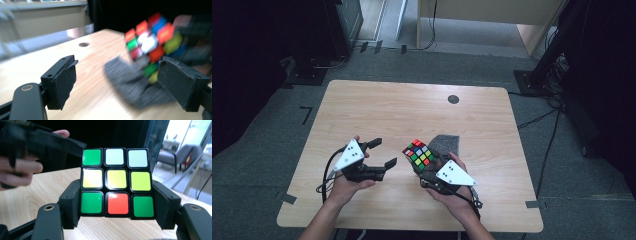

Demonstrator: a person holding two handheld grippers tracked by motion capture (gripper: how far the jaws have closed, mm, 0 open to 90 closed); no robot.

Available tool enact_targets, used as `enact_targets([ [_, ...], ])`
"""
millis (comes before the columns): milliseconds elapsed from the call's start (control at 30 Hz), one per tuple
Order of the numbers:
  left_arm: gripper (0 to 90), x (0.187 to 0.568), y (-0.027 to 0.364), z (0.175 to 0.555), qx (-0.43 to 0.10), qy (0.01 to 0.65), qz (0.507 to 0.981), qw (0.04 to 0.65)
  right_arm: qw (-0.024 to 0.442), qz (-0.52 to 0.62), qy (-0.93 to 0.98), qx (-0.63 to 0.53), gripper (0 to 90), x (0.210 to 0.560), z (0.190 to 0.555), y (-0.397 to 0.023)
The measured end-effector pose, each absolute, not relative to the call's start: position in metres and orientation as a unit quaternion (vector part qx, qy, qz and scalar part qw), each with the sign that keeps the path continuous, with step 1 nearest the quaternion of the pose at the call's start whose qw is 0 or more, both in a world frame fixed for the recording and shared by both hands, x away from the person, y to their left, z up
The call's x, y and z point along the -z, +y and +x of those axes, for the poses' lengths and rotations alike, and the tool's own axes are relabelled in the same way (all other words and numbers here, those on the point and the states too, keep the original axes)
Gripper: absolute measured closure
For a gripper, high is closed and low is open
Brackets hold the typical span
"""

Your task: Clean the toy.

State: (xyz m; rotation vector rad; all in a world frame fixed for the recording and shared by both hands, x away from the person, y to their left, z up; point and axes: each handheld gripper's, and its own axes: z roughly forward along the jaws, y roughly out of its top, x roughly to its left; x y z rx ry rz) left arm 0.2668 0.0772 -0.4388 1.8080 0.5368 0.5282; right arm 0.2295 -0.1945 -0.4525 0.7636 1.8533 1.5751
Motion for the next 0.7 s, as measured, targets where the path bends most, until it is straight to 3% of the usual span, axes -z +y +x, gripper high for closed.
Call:
enact_targets([
  [133,15.2,0.451,0.056,0.256,-0.276,0.181,0.791,0.515,0.265,0.315,0.696,-0.588,34.4,0.445,0.229,-0.194],
  [433,14.1,0.463,0.031,0.238,-0.333,0.120,0.803,0.479,0.205,0.369,0.701,-0.575,34.4,0.443,0.225,-0.182],
  [567,19.4,0.465,0.028,0.234,-0.356,0.102,0.801,0.471,0.172,0.375,0.704,-0.578,34.3,0.443,0.225,-0.179],
  [700,31.7,0.465,0.029,0.231,-0.364,0.095,0.796,0.474,0.139,0.382,0.711,-0.574,34.2,0.445,0.226,-0.176],
])
